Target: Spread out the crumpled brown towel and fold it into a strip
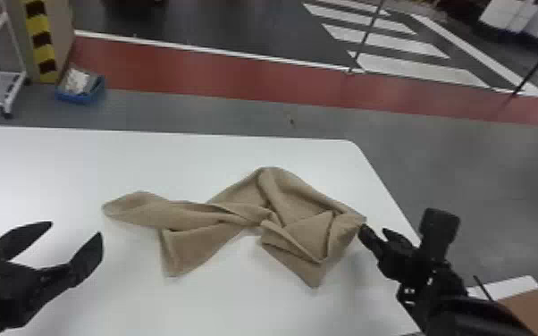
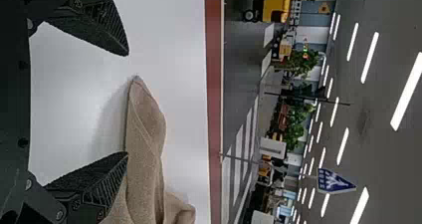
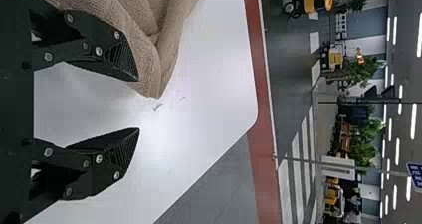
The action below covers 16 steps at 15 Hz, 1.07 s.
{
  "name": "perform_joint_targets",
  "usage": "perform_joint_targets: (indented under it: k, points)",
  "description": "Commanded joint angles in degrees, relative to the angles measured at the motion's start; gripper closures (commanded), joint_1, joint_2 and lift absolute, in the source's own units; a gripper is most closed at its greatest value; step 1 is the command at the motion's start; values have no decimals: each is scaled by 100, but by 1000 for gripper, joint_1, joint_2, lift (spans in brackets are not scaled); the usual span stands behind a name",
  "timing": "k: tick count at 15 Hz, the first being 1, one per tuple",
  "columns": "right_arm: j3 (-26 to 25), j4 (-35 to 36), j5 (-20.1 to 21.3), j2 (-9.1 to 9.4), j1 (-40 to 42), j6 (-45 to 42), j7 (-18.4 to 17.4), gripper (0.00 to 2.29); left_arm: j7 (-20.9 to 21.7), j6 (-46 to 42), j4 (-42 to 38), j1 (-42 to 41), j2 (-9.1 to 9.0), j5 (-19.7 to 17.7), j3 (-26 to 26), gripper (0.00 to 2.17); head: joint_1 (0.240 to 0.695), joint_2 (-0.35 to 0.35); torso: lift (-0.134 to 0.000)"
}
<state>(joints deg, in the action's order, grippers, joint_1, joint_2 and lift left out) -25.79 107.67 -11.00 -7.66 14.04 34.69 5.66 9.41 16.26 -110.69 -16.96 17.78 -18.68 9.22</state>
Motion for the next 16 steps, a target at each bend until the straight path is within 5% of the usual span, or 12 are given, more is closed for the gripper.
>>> perform_joint_targets:
  k: [1,6,11,16]
  points:
    - [-137,97,-69,133,231,-150,-13,63,9,-12,3,17,-3,23,54,198,695,-350,-123]
    - [-278,650,-614,283,837,-730,189,63,88,-206,214,272,-56,163,291,198,695,-350,-123]
    - [-40,1116,-544,441,1145,-924,479,70,598,-206,1208,1547,-319,770,1082,272,695,-350,-123]
    - [162,1239,-535,450,1268,-994,479,80,817,392,1788,2294,-495,823,1188,272,695,-350,-123]
